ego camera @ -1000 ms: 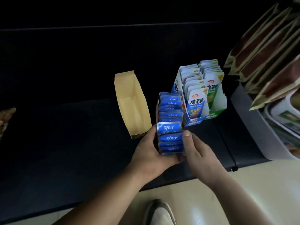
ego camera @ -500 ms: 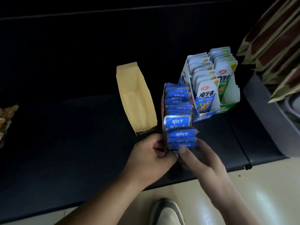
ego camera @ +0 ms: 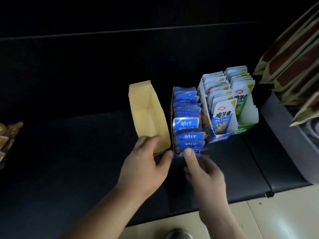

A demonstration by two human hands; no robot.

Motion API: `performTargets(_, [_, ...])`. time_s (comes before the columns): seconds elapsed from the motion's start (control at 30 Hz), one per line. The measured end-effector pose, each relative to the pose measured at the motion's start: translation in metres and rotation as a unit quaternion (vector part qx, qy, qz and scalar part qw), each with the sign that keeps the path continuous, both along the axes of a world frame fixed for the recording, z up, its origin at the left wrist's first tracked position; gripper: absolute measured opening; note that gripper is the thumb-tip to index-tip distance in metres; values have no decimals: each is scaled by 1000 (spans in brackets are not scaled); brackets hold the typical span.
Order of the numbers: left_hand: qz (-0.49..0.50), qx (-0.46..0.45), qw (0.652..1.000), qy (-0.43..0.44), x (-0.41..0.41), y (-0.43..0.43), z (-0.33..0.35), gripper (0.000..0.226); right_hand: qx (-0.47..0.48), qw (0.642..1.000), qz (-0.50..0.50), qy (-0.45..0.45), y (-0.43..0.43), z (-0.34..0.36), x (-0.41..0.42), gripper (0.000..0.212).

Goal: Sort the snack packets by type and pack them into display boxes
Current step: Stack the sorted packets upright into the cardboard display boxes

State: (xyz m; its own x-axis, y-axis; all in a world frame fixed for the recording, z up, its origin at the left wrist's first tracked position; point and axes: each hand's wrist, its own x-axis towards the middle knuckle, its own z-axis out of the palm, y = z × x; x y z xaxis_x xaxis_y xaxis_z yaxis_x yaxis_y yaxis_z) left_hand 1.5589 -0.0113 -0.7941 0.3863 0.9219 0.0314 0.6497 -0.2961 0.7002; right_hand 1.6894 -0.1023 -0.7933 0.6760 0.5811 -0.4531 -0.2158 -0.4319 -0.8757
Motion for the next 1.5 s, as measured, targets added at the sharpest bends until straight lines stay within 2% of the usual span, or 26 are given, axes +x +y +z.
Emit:
performTargets(0.1, [-14, 80, 992, 97, -7, 3, -6, 42, 10, 998, -34, 57, 26, 3, 2, 83])
performTargets(0.2, [33, 104, 989, 104, -18, 12, -5, 38, 54, 994, -62, 75, 46, 8, 7, 88])
performTargets(0.27, [51, 113, 985, 119, -26, 22, -9, 41, 64, 992, -76, 76, 49, 10, 8, 79])
performTargets(0.33, [51, 85, 987, 129, -31, 32, -13, 44, 62, 990, -94, 80, 45, 11, 3, 61])
performTargets(0.43, [25, -18, 998, 49, -31, 33, -19, 47, 78, 989, -93, 81, 29, 8, -12, 58])
performTargets(0.6, [-43, -17, 999, -2, -24, 22, -31, 58, 64, 996, 6, 58, 20, 2, -21, 67])
performTargets(0.77, [-78, -116, 989, -39, -16, 16, -36, 84, 35, 997, 24, 66, 23, 1, -13, 35])
performTargets(0.9, [-60, -112, 990, -68, -15, 17, -32, 78, 18, 997, 46, 59, 19, 2, -10, 34])
performTargets(1.0, [-21, -74, 996, -41, -20, 20, -27, 66, 12, 997, 69, 34, 14, 3, -11, 21])
performTargets(1.13, [-19, -43, 999, 9, -29, 20, -19, 61, 26, 994, 105, 23, 16, 4, -21, 27])
performTargets(1.2, [-21, -36, 998, 39, -40, 22, -13, 58, 27, 992, 120, 15, 20, 2, -28, 21])
performTargets(1.3, [-35, -50, 993, 98, -67, 32, 1, 56, 13, 988, 152, -31, 33, 0, -43, 4])
performTargets(1.37, [-38, -79, 988, 128, -88, 40, 13, 56, -1, 982, 174, -76, 44, -2, -57, 11])
performTargets(1.5, [-60, -141, 975, 159, -123, 52, 27, 65, -18, 964, 241, -110, 65, -3, -89, 6])
